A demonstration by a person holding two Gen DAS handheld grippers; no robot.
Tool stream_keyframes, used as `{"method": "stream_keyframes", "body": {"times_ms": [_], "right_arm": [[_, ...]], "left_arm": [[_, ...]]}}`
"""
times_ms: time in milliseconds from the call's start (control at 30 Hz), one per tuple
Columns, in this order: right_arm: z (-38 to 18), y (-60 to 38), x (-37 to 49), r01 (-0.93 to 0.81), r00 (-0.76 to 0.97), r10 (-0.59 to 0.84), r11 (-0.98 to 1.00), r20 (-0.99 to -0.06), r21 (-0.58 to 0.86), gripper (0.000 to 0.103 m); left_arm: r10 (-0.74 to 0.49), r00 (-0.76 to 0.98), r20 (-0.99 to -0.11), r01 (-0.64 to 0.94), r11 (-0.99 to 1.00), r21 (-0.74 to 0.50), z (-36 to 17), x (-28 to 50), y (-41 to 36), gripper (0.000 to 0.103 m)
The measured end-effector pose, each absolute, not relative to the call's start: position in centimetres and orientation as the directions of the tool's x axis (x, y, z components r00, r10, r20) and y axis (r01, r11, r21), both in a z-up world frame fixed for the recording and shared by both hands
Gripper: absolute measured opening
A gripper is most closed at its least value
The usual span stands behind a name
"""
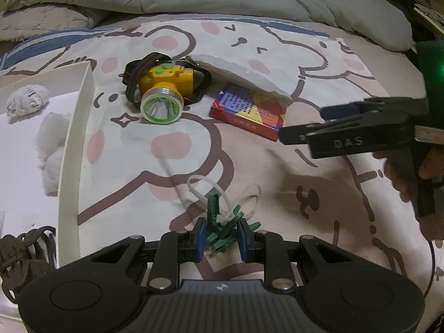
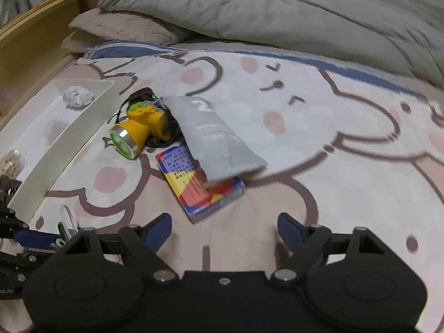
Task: Organize objects
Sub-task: 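Grasp the red-yellow card box with the right tool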
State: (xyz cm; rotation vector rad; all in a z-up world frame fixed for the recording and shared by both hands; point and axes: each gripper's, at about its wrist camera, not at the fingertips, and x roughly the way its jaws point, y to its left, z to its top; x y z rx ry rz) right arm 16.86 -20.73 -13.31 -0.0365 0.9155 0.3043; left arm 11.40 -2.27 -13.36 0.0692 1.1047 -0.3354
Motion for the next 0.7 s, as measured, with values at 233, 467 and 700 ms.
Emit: {"method": "stream_keyframes", "body": {"times_ms": [233,467,700], "right_arm": [[-14.5,-20.4,18.4,-0.310,0.581,0.271,0.946,-0.767,0.099,0.091],[-15.1,-19.8,19.8,-0.287,0.608,0.284,0.949,-0.741,0.127,0.091],[-14.8,-17.2,19.6,-0.408,0.520,0.387,0.896,-0.762,0.177,0.094]], "left_arm": [[-0.248,0.395,-0.885,0.337,0.935,-0.112,-13.6,11.8,-2.4,0.026],[-0.269,0.385,-0.882,0.350,0.928,-0.131,-13.8,11.9,-2.1,0.027],[-0.276,0.377,-0.884,0.365,0.922,-0.132,-13.6,11.6,-2.0,0.027]]}}
